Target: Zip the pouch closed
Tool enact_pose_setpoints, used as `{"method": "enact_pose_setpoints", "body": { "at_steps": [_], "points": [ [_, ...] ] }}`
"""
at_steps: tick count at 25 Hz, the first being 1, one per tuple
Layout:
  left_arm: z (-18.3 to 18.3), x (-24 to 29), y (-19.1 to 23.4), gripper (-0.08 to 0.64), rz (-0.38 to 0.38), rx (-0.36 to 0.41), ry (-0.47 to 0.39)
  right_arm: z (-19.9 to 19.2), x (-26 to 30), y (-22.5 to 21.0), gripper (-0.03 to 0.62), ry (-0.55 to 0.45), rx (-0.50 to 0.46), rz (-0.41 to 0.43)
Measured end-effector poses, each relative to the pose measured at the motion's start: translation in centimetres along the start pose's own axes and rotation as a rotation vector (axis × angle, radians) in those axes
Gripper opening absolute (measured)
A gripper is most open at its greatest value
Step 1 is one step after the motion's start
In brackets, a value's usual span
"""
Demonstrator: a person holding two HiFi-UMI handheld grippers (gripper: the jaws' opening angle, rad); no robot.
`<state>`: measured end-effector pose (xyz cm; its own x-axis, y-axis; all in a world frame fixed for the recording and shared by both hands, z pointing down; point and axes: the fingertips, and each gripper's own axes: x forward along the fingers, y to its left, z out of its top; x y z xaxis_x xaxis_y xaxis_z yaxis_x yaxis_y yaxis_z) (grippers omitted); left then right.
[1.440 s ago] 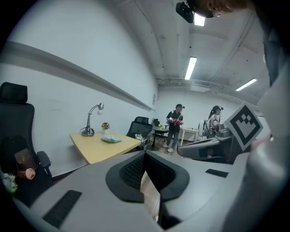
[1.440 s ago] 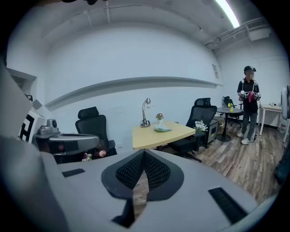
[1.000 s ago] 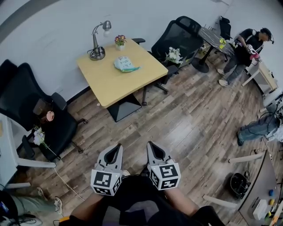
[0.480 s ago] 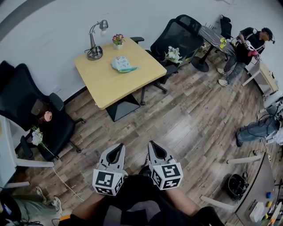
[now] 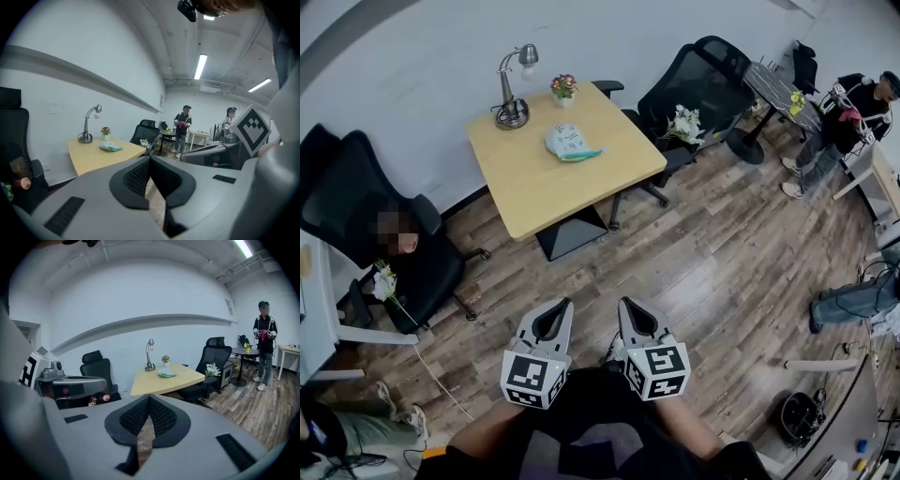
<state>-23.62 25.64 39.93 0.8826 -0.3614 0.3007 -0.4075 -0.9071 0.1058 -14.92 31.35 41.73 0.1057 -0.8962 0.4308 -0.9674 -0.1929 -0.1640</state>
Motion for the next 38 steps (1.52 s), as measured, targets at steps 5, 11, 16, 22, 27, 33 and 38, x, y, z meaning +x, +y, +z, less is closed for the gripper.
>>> {"method": "enact_pose_setpoints", "body": {
  "at_steps": [5, 11, 16, 22, 27, 33, 38],
  "points": [
    [1.1, 2.8, -0.9, 0.009, 0.031, 0.017, 0.018, 1.3, 1.2, -2.8, 0.015, 0.006, -0.004, 0.042],
    [1.7, 6.0, -2.5, 0.009, 0.069, 0.016, 0.039, 1.9, 2.1, -6.5, 0.015, 0.019, -0.016, 0.083],
    [2.3, 9.4, -5.0, 0.009, 0.073, 0.018, 0.042, 2.4, 2.0, -10.3, 0.015, 0.024, -0.037, 0.093],
    [2.6, 12.1, -7.5, 0.009, 0.068, 0.037, 0.045, 2.5, 1.3, -14.0, 0.015, 0.016, -0.045, 0.089],
    [2.9, 13.0, -7.9, 0.009, 0.080, 0.045, 0.051, 2.5, 1.6, -14.9, 0.015, 0.013, -0.026, 0.104],
    [2.8, 14.8, -7.3, 0.009, 0.073, 0.029, 0.055, 2.7, 3.1, -15.5, 0.015, 0.027, -0.026, 0.110],
    [3.5, 18.3, -6.1, 0.009, 0.022, 0.020, 0.044, 4.0, 5.2, -17.6, 0.015, 0.036, -0.015, 0.059]
  ]
}}
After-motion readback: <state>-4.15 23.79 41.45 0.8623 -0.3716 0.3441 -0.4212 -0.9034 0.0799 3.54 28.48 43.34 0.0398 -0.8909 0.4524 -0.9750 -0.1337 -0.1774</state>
